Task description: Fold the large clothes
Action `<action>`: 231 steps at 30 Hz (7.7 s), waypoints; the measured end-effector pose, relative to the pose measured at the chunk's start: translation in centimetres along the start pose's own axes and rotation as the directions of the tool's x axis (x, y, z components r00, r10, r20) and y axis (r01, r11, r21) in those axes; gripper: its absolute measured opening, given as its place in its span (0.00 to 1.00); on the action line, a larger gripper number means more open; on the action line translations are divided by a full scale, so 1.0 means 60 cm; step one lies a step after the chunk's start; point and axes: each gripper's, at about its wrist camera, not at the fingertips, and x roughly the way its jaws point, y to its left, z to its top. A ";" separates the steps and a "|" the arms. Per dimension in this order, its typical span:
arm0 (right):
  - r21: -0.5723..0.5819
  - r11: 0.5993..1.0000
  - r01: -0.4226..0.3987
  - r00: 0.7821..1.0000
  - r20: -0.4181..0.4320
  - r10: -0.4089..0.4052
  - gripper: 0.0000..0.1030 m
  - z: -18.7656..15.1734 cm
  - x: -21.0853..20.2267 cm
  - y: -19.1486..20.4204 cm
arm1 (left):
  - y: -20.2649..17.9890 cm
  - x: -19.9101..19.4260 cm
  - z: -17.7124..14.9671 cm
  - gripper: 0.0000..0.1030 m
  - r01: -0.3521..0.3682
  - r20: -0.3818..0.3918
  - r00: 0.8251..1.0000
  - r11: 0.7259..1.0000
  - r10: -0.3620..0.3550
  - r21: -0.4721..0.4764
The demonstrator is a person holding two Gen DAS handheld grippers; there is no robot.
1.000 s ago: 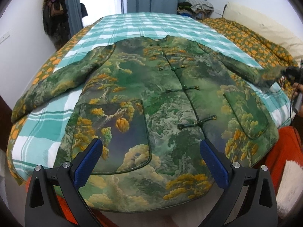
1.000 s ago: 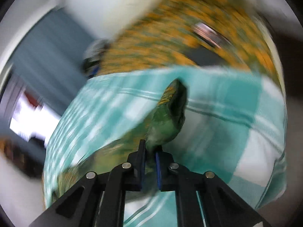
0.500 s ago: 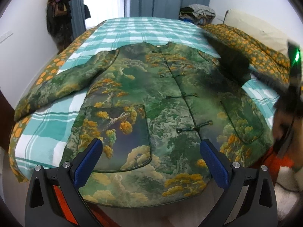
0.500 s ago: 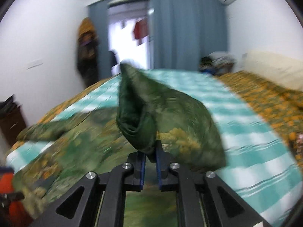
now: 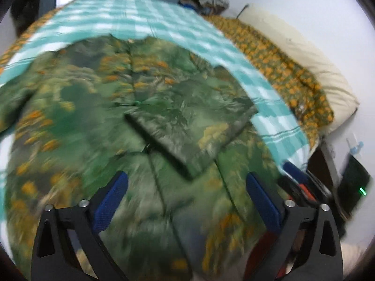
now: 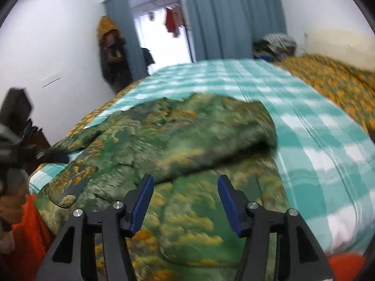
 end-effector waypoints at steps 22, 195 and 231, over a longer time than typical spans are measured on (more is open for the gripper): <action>0.167 0.986 -0.012 0.999 -0.039 0.019 0.56 0.015 0.040 -0.073 | 0.080 0.037 0.193 0.07 -0.255 0.101 0.961 0.966 0.257 -0.035; -0.143 0.970 -0.195 0.963 -0.213 0.162 0.45 0.279 0.368 0.177 | 0.291 0.005 0.149 0.78 -0.332 0.166 0.917 0.925 0.363 -0.185; -0.085 0.979 -0.187 0.925 -0.351 0.146 0.45 0.165 0.494 0.174 | 0.418 0.159 0.208 0.99 -0.449 0.136 0.866 0.869 0.481 -0.209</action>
